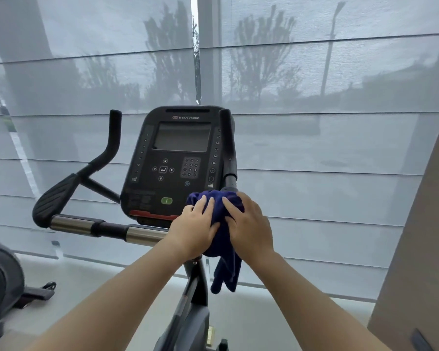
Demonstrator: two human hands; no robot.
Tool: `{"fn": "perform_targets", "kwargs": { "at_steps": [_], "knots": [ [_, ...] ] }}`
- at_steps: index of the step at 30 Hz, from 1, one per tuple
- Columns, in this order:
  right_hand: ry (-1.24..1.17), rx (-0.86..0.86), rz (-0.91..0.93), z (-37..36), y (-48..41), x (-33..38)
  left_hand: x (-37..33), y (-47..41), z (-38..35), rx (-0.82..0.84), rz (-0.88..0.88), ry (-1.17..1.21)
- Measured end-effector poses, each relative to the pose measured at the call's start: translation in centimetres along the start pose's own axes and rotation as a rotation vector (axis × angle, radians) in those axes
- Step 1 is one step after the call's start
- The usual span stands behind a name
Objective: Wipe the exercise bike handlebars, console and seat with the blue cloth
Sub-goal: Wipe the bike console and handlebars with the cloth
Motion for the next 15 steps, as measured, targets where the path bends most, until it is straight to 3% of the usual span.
{"fn": "perform_targets", "kwargs": {
  "at_steps": [7, 12, 15],
  "knots": [
    [-0.194, 0.112, -0.178, -0.1, 3.5, 0.8, -0.2, 3.2, 0.6, 0.038, -0.038, 0.016],
    [-0.302, 0.197, -0.305, -1.9, 4.4, 2.1, 0.2, 3.2, 2.5, -0.11, -0.089, -0.072],
    [-0.286, 0.206, -0.319, -3.0, 4.5, 2.5, -0.6, 2.9, 1.2, -0.018, -0.133, 0.043]
  ]
}}
Point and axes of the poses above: each hand's wrist, its own y-axis away from the middle knuckle, its own z-axis out of the back of the hand, x = y × z, the point moved 9 cm from there along -y, towards the middle knuckle, and after that the axes turned 9 degrees about -x, right-handed, at the moved point
